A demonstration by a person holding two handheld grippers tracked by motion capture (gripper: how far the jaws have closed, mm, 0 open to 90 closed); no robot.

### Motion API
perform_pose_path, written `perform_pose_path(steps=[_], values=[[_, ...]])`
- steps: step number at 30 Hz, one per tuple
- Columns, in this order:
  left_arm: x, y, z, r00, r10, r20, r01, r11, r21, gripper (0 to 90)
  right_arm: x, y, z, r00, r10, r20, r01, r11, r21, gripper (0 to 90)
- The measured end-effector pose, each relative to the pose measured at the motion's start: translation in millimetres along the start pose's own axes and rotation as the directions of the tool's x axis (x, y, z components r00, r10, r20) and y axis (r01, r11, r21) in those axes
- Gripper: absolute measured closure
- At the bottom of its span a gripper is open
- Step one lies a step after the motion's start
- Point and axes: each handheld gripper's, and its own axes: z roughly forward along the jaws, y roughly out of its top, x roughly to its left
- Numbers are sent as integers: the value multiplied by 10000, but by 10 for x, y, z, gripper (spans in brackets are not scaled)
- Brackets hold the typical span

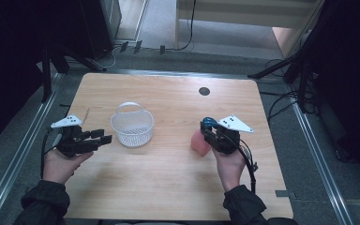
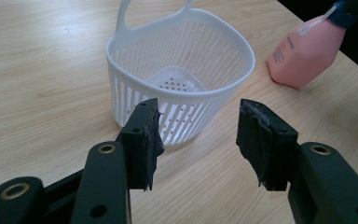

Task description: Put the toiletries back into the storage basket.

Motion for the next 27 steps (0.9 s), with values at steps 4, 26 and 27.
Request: perform_pose_path(steps=[4, 26, 27], values=[[2, 0, -2, 10000, -19, -5, 19, 10000, -1, 492, -4, 3, -1, 10000, -15, -66, 15, 10000, 6, 639], [15, -3, -6, 10000, -39, -5, 39, 10000, 21, 492, -64, 53, -17, 9986, -188, -495, 189, 9998, 3, 731], [15, -3, -6, 10000, -38, -10, 38, 10000, 19, 492, -63, 52, -16, 9986, -191, -497, 191, 9998, -4, 731]])
